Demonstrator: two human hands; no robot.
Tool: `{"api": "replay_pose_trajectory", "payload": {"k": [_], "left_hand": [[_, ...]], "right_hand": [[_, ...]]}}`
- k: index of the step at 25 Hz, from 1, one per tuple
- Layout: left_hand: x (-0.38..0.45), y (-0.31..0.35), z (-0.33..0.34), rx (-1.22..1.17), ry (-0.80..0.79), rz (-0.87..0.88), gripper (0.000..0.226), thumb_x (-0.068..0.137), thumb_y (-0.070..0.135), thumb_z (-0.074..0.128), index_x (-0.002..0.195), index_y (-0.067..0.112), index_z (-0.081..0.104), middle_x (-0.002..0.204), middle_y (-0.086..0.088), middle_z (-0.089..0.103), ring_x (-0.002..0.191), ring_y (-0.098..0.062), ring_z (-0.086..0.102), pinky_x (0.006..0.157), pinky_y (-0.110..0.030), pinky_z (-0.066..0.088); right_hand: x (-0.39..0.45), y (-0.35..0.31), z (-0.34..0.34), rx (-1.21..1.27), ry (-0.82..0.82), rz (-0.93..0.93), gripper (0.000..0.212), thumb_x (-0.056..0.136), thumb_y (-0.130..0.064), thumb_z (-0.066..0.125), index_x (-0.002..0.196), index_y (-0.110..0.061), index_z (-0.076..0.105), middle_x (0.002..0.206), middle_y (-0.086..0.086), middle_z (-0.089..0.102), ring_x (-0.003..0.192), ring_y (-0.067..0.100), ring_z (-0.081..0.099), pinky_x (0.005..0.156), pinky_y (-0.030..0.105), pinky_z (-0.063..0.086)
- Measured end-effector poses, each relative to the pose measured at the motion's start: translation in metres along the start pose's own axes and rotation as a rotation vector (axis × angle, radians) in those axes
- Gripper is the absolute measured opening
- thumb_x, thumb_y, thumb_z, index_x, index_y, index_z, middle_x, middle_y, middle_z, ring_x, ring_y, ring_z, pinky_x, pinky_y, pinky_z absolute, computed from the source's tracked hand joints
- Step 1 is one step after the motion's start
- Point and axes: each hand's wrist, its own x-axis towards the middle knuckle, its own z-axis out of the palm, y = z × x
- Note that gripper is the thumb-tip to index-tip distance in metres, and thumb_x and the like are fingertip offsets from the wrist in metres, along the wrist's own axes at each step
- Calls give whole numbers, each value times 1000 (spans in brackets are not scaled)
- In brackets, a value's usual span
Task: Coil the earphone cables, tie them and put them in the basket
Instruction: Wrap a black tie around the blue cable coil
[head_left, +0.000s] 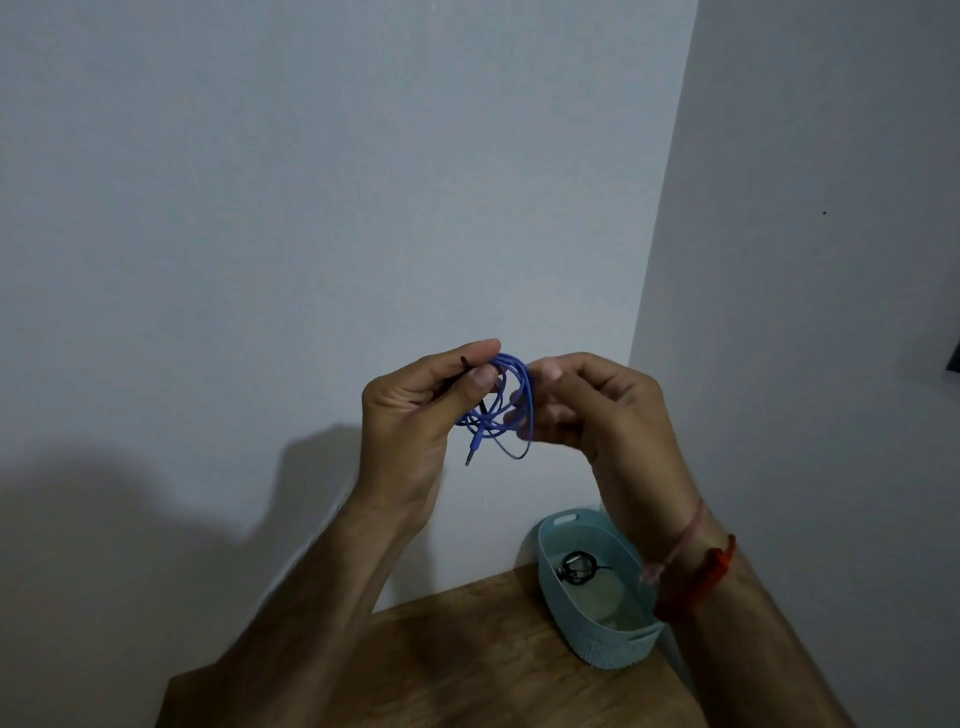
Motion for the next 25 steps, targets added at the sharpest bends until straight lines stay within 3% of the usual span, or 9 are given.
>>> {"api": "replay_pose_trajectory", "payload": {"k": [2,4,7,9,11,14,18,21,25], "left_hand": [[-1,0,-1,-31,-37,0,22,74,19,78,87,35,85,87,9,81,87,-7,73,84,-26,55],[-2,-2,-2,-43,-77,9,19,73,24,87,88,35,85,88,9,81,88,-8,74,83,-26,55],[-5,-3,-1,-100,-82,-15,17,70,30,85,86,35,85,88,10,81,89,-7,74,83,-23,55],[-10,-7,1,-117,-70,-37,18,74,21,81,84,35,85,86,11,81,88,-6,75,85,-23,55],[-15,-10,3,-111,-65,-47,18,73,21,85,83,36,85,87,11,81,89,-6,75,85,-21,56],[-24,-13,4,-93,-91,-52,23,64,41,89,86,36,85,90,11,82,92,-7,76,85,-20,56],[-35,-13,5,7,-52,-105,21,72,21,79,83,38,84,87,10,82,88,-5,76,79,-19,57],[-35,-13,8,31,17,-157,22,73,20,74,86,34,84,91,7,83,89,-6,76,76,-18,58],[-31,-8,12,69,23,-235,26,77,27,73,103,29,80,98,1,83,89,-13,73,83,-25,61]], "right_hand": [[-5,9,3,131,53,187,28,100,-20,54,92,1,71,79,19,72,69,29,72,66,41,60],[-9,22,4,60,101,323,28,99,-23,55,95,0,71,81,18,72,70,28,72,62,39,59],[-13,39,7,99,28,495,47,96,-45,56,105,-2,73,91,13,76,73,20,69,60,33,55],[-13,43,11,189,7,514,46,97,-48,54,108,-8,75,97,11,76,74,17,66,61,31,52],[-11,42,15,254,44,460,27,98,-33,57,96,-16,79,96,8,74,77,16,62,63,29,49],[-6,37,18,318,163,386,22,94,-22,64,81,-21,81,85,0,74,81,16,62,70,31,47],[-4,29,9,149,312,133,17,97,-20,63,95,-10,78,85,4,74,77,16,62,64,29,50],[-4,13,1,-46,266,-69,17,98,-17,61,98,-10,77,81,-1,74,69,7,58,59,26,47],[-7,-6,-4,-341,88,-286,17,100,-20,60,104,-18,76,71,-14,66,58,2,55,56,17,42]]}}
